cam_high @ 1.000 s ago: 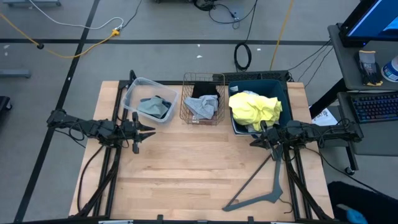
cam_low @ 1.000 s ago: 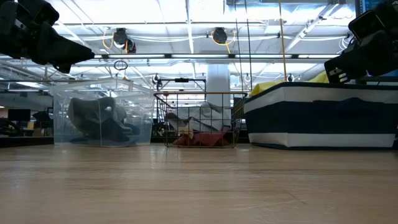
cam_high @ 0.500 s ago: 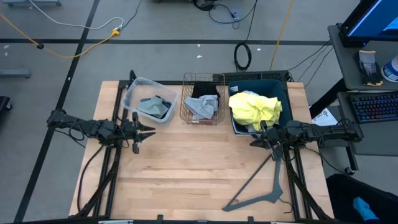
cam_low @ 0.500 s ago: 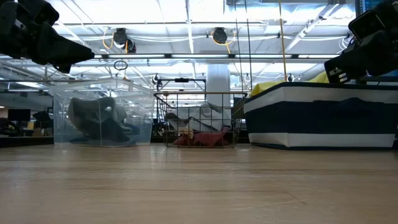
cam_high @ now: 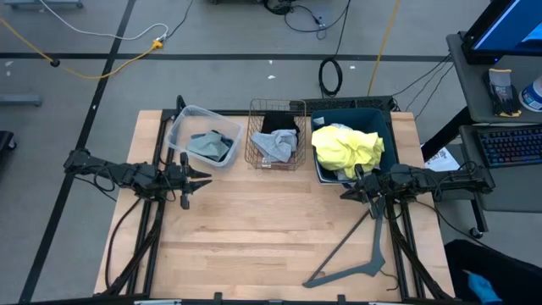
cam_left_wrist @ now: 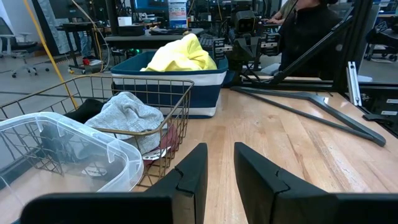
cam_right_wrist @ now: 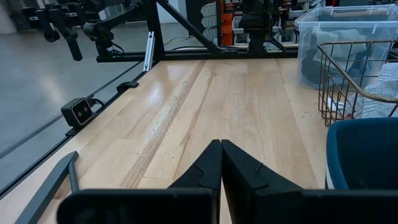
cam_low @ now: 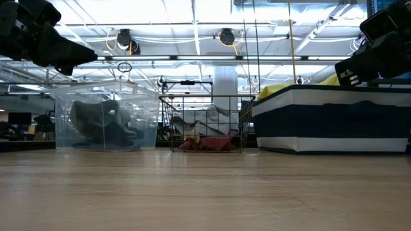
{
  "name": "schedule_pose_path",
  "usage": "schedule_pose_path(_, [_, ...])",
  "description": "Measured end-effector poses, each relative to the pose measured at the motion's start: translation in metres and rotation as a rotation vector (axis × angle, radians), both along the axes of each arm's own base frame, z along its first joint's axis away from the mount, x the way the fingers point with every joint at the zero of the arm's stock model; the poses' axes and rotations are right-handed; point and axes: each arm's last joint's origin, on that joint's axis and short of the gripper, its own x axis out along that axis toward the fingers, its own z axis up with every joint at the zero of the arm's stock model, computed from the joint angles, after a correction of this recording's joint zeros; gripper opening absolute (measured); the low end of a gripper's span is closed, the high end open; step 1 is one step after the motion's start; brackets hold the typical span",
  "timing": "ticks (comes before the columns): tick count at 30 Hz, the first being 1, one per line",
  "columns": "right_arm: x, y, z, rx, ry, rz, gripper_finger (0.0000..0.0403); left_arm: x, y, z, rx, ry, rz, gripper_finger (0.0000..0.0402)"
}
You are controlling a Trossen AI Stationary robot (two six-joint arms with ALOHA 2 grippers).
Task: Pick & Place Cloths
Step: Return to Home Position
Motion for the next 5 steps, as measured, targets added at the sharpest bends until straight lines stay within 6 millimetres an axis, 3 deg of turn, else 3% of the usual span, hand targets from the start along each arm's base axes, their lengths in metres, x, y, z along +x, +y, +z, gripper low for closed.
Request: schedule_pose_path(5, [0.0, 0.0, -0.0001, 0.0, 0.0, 0.0, 0.0004, 0.0, 0.0, 0.0001, 0.0, 0.0, 0.0, 0.0081])
